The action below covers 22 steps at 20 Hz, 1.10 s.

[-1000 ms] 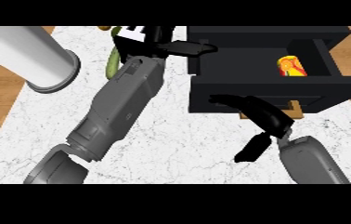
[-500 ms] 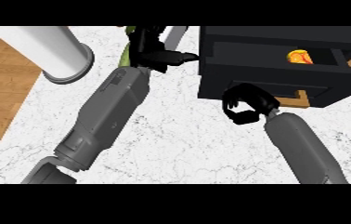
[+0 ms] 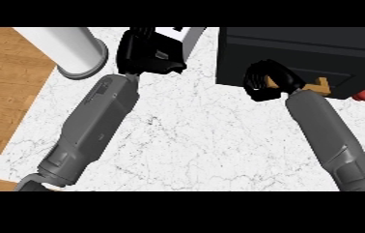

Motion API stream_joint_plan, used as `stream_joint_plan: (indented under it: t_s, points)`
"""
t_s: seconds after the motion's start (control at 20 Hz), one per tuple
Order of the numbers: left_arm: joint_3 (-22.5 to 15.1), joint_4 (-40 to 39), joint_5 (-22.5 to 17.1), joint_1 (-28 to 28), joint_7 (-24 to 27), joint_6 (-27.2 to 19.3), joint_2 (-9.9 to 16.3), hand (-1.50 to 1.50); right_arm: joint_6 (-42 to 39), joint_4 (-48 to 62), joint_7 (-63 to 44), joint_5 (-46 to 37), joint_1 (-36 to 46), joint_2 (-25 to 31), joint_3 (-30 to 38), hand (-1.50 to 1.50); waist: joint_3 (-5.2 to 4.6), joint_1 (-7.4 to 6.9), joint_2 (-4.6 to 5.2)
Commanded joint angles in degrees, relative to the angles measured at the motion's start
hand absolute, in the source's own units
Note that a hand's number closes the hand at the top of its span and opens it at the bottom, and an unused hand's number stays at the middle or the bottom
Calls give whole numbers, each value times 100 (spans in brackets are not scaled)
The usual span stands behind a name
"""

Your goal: Pick up the cup, place it into the drawer and close the drawer

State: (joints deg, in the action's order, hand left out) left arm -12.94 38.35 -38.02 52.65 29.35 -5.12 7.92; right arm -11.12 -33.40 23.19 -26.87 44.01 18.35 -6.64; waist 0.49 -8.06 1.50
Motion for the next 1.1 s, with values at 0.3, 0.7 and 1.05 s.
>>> stream_joint_plan:
  t_s: [0.3,0.7,1.05]
  points:
    - [-34,341,-22,-281,-106,421,364,-150,108,529,-208,366,894,569,736,150,-21,-312,135]
    - [-109,466,-73,-487,-185,577,277,-150,-455,243,-228,715,959,937,949,150,-29,-393,137]
    - [-123,563,-78,-579,-212,706,376,-150,-744,58,-299,875,846,1030,989,150,-29,-483,147]
